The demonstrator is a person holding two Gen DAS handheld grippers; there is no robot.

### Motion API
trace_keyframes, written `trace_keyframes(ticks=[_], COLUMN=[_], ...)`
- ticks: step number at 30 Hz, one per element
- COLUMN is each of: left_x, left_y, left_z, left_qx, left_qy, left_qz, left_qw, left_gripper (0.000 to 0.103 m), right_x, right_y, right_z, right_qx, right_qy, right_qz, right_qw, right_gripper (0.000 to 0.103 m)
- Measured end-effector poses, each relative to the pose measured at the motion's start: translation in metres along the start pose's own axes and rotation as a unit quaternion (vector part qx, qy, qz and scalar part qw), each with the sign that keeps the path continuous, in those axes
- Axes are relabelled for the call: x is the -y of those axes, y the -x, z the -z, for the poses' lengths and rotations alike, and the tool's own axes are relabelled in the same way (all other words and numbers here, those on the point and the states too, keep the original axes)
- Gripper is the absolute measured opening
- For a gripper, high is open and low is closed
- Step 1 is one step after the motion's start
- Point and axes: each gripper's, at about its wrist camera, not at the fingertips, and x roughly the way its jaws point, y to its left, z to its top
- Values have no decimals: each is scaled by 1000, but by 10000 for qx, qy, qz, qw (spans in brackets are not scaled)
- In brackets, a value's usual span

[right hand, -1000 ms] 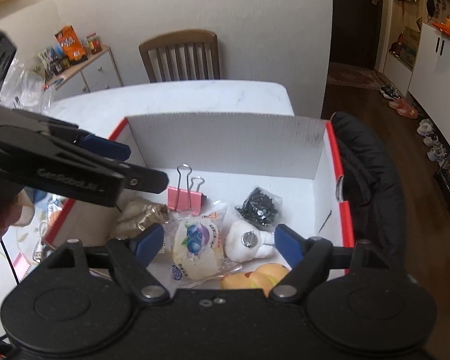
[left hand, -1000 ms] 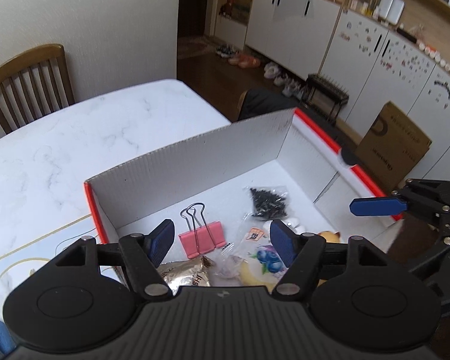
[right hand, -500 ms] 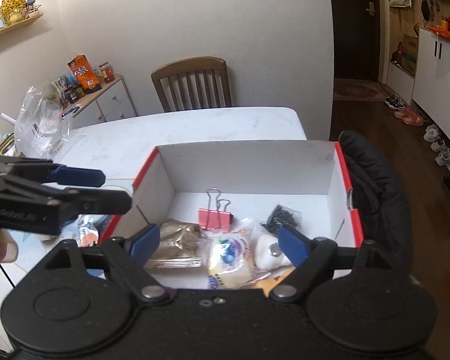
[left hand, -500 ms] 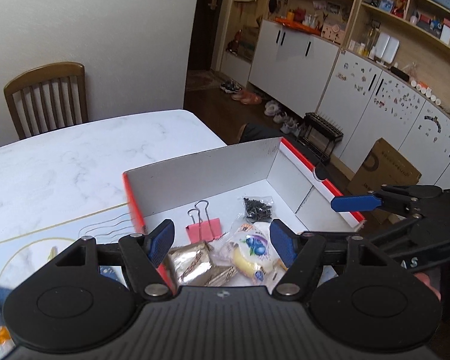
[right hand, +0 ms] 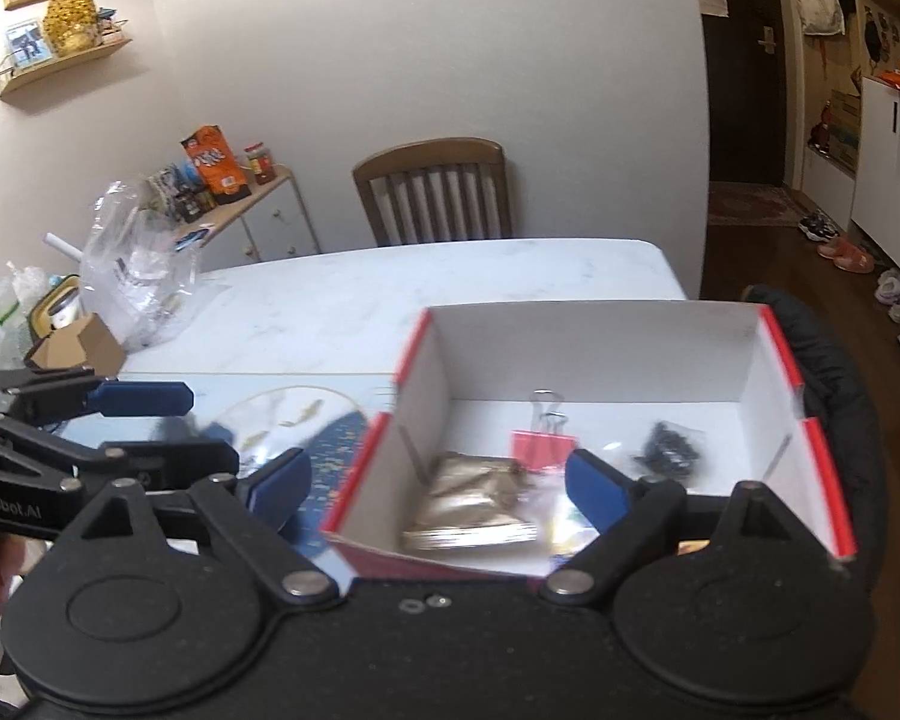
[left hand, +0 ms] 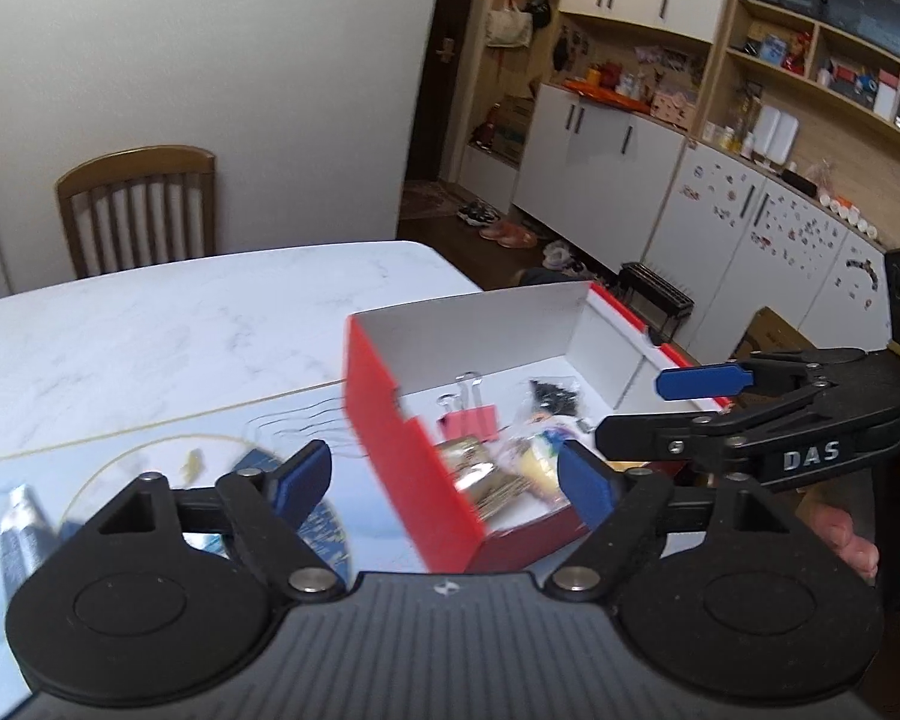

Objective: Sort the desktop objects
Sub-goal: 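Move both tools back from the box to the remaining table items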

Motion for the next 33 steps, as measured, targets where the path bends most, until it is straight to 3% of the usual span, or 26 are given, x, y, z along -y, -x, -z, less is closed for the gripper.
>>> trace_keyframes(ticks=[3,8,17,33], left_x=[-18,-48,-99,-163], left_y=[13,34,72,88], left_z=[10,26,61,120], left_qx=[42,146,271,-81], left_qy=[106,201,161,149], left_qz=[-64,-215,-436,-591], left_qw=[9999,9995,9986,9981], left_gripper=[85,101,103,103], right_x=[-22,-57,-110,-171], right_y=[-2,-7,-20,-54], right_z=[3,9,23,53], right_qx=[27,45,35,-207], right_qy=[54,165,221,499], right_qz=[-37,-9,158,535], right_qw=[10000,9999,9996,9971], right_gripper=[96,99,100,103])
